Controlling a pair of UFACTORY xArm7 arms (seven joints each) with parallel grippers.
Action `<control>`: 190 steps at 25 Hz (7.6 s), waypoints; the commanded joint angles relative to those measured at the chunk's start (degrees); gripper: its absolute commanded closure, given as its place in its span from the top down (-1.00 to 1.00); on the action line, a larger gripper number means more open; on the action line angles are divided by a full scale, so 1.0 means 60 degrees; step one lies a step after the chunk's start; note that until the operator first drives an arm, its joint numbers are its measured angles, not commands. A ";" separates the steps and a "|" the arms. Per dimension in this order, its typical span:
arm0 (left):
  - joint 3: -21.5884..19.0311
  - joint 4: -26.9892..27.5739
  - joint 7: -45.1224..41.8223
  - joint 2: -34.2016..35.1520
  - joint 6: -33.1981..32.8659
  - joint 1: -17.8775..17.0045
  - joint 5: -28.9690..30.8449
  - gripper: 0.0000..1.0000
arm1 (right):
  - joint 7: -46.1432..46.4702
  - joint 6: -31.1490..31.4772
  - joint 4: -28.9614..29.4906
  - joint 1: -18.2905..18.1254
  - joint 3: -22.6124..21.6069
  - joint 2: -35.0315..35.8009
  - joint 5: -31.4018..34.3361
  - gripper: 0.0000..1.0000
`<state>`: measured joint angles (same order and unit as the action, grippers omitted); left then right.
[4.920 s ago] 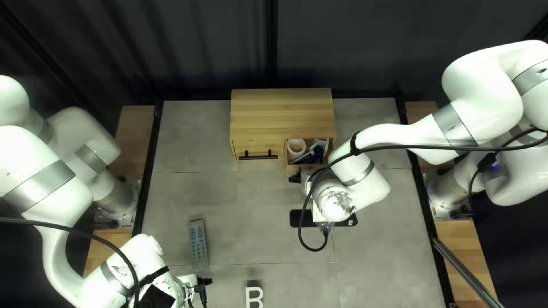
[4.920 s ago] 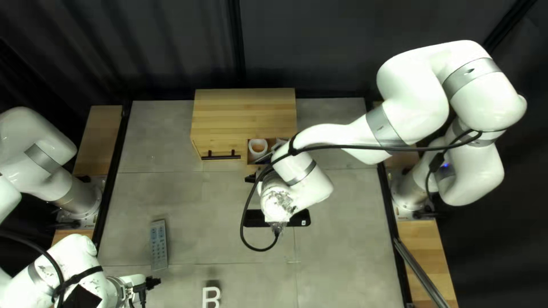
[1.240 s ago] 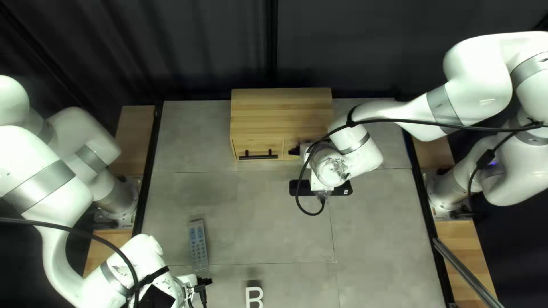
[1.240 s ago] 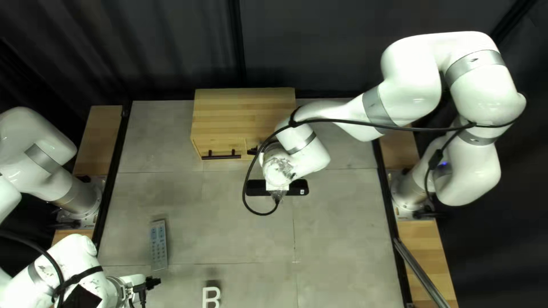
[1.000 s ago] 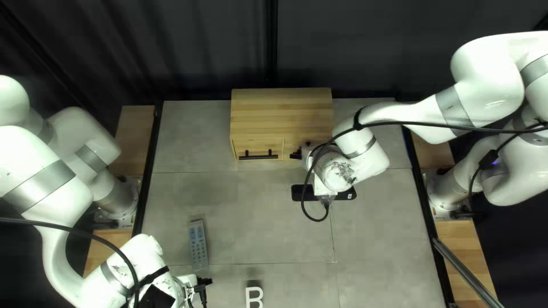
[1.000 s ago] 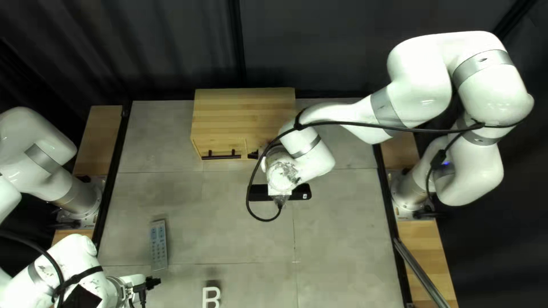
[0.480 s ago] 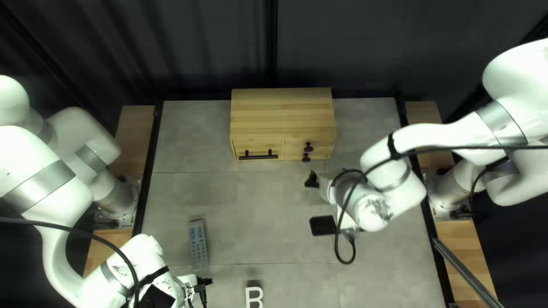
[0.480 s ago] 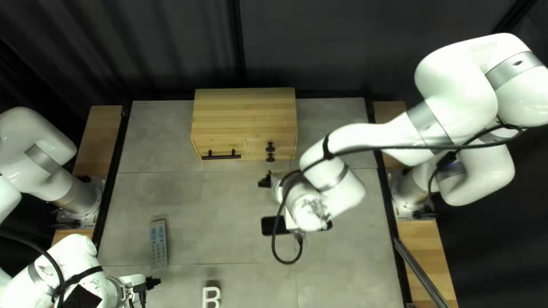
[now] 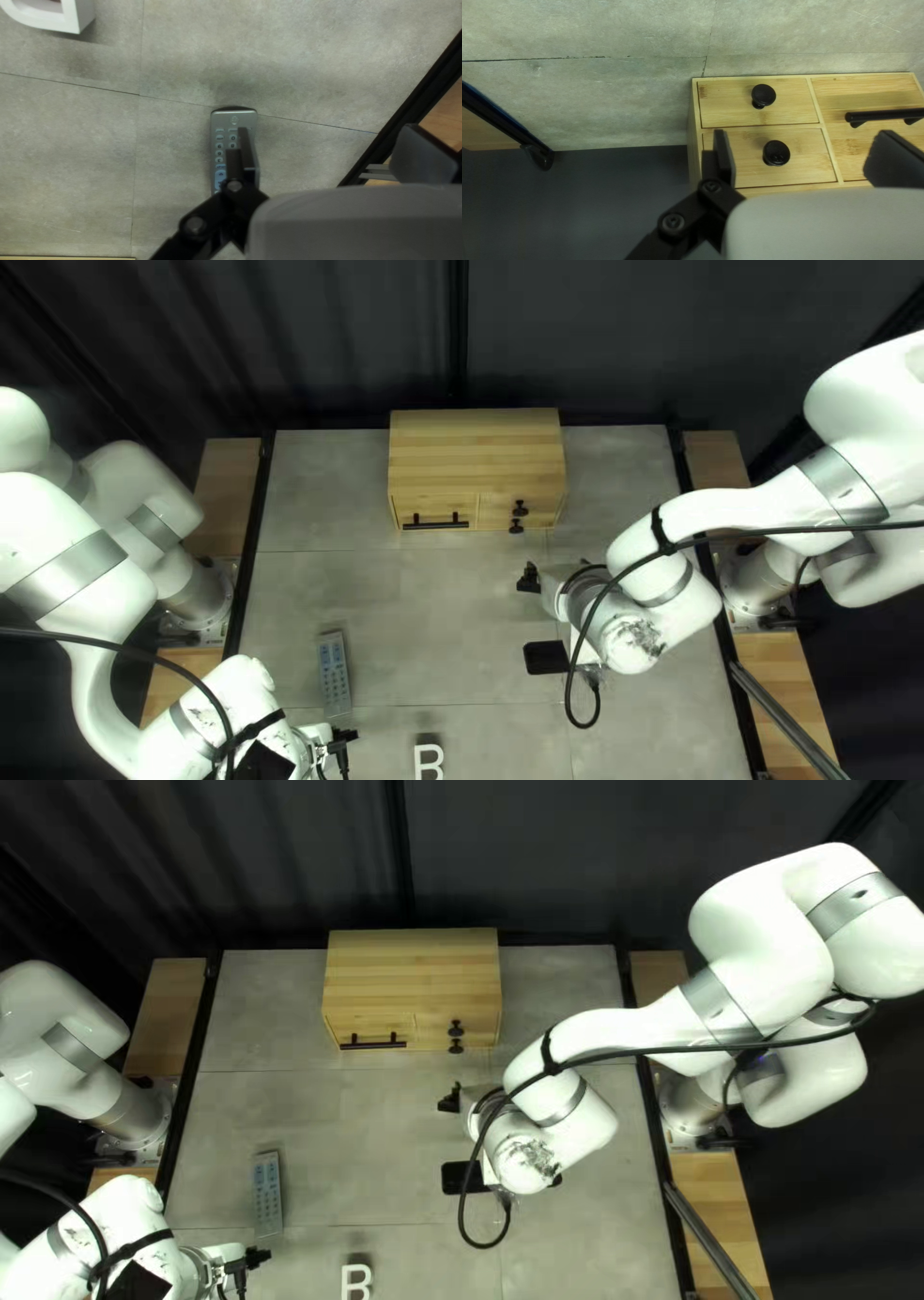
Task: Open drawers and place objects into drawer and close
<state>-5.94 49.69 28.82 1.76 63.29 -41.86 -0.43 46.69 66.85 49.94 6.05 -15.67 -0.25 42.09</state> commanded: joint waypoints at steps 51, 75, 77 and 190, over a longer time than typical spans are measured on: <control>0.0000 0.0000 0.0000 0.0000 0.0000 0.0000 0.0000 1.00 | -0.1108 -0.1083 0.0444 -0.0540 0.0624 0.2479 0.2516 1.00; 0.0000 0.0000 0.0000 0.0000 0.0000 0.0000 0.0000 1.00 | -0.0420 -0.1617 0.0837 -0.1198 0.1098 0.3321 0.2437 1.00; 0.0000 0.0000 0.0000 0.0000 0.0000 0.0000 0.0000 1.00 | -0.0362 -0.1665 0.0823 -0.1241 0.1117 0.3301 0.2446 1.00; 0.0000 0.0000 0.0000 0.0000 0.0000 0.0000 0.0000 1.00 | -0.0683 -0.1850 0.1094 -0.1440 0.1378 0.3656 0.2520 0.70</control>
<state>-5.94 49.69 28.82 1.76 63.29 -41.86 -0.43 42.55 55.77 56.50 -2.54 -7.45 21.70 57.16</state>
